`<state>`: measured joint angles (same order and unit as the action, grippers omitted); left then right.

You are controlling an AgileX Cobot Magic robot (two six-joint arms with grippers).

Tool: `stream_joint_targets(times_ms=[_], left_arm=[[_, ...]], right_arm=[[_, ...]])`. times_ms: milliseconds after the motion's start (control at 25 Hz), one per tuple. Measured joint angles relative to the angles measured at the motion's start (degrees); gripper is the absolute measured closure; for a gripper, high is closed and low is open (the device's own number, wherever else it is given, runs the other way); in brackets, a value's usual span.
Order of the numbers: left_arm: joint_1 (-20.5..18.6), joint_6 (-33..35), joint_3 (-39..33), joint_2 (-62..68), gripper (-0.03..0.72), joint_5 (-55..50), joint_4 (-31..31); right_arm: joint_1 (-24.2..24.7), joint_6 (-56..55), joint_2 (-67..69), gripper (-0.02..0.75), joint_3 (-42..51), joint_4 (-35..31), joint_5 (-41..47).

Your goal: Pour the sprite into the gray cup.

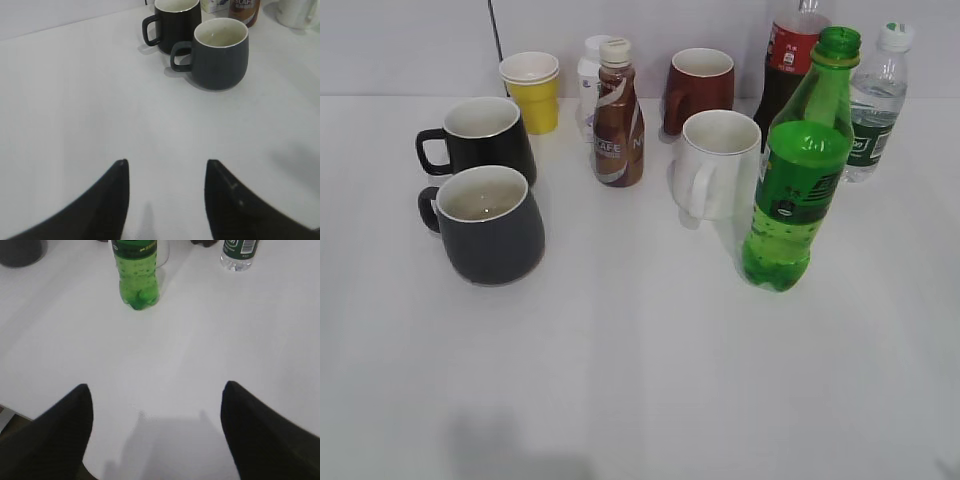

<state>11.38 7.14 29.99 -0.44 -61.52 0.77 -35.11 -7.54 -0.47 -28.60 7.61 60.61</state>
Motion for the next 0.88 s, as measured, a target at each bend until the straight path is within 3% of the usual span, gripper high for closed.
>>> stream_joint_targets(times_ms=[400, 480, 720, 880], left_arm=[[0.0, -0.1, 0.0, 0.0, 0.322, 0.0, 0.1], [0.0, -0.1, 0.0, 0.0, 0.329, 0.0, 0.1], [-2.4, -0.1, 0.0, 0.0, 0.367, 0.0, 0.1], [-5.4, -0.1, 0.0, 0.0, 0.397, 0.0, 0.1]], right_arm=[[1.1, 0.2, -0.1, 0.144, 0.0, -0.1, -0.5], [5.2, 0.2, 0.0, 0.144, 0.0, -0.1, -0.6], [25.8, 0.2, -0.1, 0.146, 0.0, -0.1, -0.8], [29.4, 0.2, -0.1, 0.145, 0.0, -0.1, -0.8]])
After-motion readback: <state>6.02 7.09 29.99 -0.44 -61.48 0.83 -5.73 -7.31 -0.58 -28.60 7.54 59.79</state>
